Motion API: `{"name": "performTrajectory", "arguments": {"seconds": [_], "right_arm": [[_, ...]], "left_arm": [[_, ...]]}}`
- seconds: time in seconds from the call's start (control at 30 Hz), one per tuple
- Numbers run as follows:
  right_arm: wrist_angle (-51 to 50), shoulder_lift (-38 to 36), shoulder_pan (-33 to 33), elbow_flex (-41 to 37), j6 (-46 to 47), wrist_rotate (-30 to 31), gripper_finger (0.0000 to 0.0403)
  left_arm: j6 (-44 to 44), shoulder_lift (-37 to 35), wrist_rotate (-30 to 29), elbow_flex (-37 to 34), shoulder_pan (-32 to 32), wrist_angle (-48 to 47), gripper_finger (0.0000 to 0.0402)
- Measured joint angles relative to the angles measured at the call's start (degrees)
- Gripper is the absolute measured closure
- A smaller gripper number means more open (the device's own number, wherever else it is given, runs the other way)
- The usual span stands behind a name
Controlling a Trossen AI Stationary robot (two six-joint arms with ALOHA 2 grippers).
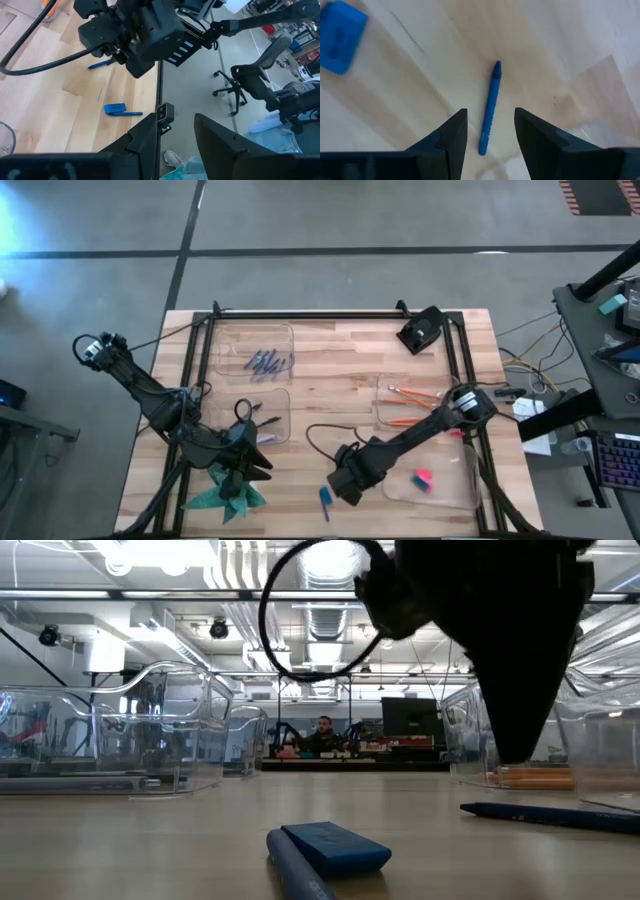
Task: Sort crayons/erasers/pens/pencils in bins
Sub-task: Put the blue crayon into the top transparent bin
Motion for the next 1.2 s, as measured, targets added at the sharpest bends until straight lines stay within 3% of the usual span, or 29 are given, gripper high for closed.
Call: {"name": "performTrajectory", "arguments": {"seconds": [0.27,0.47,0.57,0.73,1.2], "right_arm": [[-1.26,-0.36,1.38,5.78,-0.65,1.44,0.0248],[-0.17,-0.45,0.4,9.08,-4.44,8.85,0.0248],[-0.18,-0.17,-1.33,8.03,-6.97,7.03,0.0248],[-0.98,-0.01,-4.73,4.26,-8.56,-1.64,0.0248],[-1.74,4.58,-6.06,3.5,-14.96,-6.49,0.0248]], "left_arm": [[0.02,0.0,0.0,-0.01,0.02,-0.02,0.0284],[0.45,0.0,-0.28,-0.01,0.03,-0.02,0.0284],[0.42,0.0,-0.94,0.0,0.04,-0.04,0.0284],[0.15,0.0,-1.57,-0.02,0.04,0.08,0.0284],[0.04,0.0,-3.21,-0.01,0.07,0.28,0.0284]]}}
